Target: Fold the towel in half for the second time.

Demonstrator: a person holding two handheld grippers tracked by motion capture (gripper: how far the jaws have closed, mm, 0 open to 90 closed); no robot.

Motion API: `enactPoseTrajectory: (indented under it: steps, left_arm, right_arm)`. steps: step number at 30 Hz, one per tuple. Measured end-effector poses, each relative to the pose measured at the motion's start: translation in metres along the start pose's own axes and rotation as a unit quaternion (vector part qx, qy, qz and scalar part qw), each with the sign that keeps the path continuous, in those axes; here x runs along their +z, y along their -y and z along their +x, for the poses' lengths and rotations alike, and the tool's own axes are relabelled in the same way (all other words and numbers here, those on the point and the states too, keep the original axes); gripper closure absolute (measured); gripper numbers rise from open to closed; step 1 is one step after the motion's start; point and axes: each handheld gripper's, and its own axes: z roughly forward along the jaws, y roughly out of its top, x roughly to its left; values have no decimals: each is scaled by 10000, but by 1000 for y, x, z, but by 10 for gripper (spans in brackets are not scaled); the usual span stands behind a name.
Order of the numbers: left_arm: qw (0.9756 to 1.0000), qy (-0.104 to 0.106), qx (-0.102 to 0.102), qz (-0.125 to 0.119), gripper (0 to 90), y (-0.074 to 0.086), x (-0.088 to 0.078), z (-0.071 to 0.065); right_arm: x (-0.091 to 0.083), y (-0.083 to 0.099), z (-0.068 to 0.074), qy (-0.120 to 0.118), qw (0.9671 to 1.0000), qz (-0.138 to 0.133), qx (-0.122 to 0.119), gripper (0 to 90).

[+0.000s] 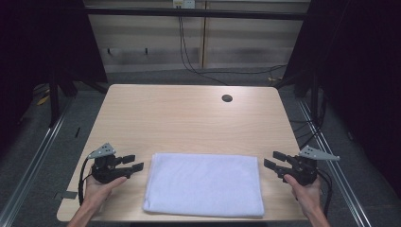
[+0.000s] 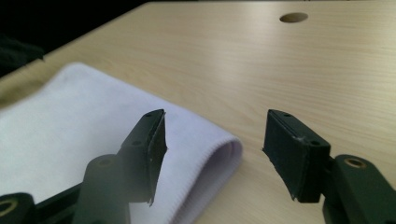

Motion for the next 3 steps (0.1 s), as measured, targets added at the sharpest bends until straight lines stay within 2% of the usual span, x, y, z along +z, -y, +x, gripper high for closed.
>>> enactPoseTrajectory:
  steps: [3]
  left_arm:
    - [9999, -71, -2, 81, 369, 0, 1, 0]
  right_arm:
    - [-1, 4, -2, 19, 10000, 31, 2, 375]
